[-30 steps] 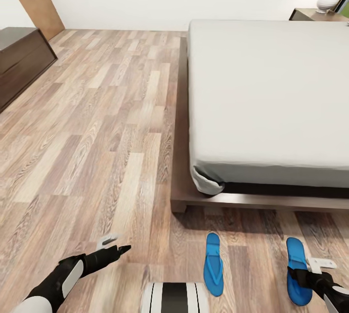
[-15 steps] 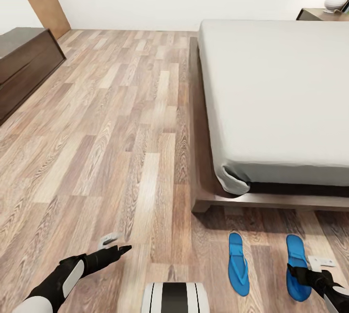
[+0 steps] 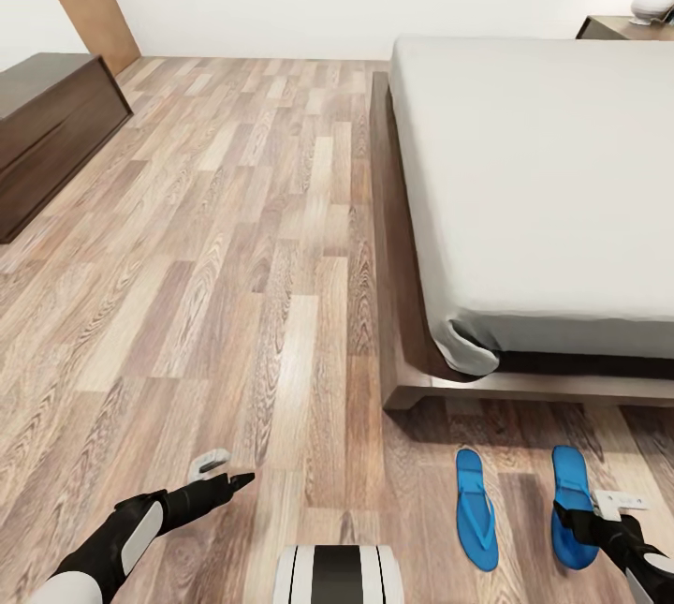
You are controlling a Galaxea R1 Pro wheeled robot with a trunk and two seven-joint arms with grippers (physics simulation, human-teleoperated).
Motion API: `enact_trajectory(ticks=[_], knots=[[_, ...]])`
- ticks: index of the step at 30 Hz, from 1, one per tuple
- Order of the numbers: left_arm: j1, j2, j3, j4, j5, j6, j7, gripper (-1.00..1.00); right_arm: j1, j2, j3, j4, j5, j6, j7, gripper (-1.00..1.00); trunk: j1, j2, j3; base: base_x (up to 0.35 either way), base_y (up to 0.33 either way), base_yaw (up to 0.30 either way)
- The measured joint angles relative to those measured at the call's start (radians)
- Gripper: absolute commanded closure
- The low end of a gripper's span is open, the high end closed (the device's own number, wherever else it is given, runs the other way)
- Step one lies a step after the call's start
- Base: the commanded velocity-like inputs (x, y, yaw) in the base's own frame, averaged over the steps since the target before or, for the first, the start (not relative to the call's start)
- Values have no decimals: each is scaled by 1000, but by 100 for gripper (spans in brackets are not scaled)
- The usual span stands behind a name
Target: In the bedroom, move the book from the bed onto either nightstand, and place the two sandals side by side next to the bed.
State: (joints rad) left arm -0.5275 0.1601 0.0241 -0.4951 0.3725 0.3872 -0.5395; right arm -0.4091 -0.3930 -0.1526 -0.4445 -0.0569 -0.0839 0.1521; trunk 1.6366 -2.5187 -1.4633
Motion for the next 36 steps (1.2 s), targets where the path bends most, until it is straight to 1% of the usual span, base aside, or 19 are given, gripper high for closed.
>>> enact_trajectory(ticks=[11,14,18,20,23,24,32,36], knots=[[0,-1,-1,0,0,0,0,-100,0,0,-2,0,-1,0,0,100,5,-3,-42,0,0,0],[0,-6,0,0,0,0,0,-100,0,-1,-3,-13,-2,7,2,100,6,-3,-54,0,0,0],[0,-12,0,0,0,0,0,-100,-3,4,-4,-95,-2,17,3,100,8,-4,-69,0,0,0],[0,-13,0,0,0,0,0,-100,-4,4,-5,-160,-3,71,6,100,9,-5,-77,0,0,0],[0,-13,0,0,0,0,0,-100,-5,4,-4,-193,-2,127,5,100,10,-5,-89,0,0,0],[0,-13,0,0,0,0,0,-100,-5,5,-3,-196,-1,133,4,100,11,-6,-93,0,0,0],[0,-13,1,0,0,0,0,-100,-5,3,1,-197,0,143,7,100,11,-6,-93,0,2,0],[0,-13,1,0,0,0,0,-100,-5,3,2,-196,0,144,8,100,11,-6,-93,0,194,0]])
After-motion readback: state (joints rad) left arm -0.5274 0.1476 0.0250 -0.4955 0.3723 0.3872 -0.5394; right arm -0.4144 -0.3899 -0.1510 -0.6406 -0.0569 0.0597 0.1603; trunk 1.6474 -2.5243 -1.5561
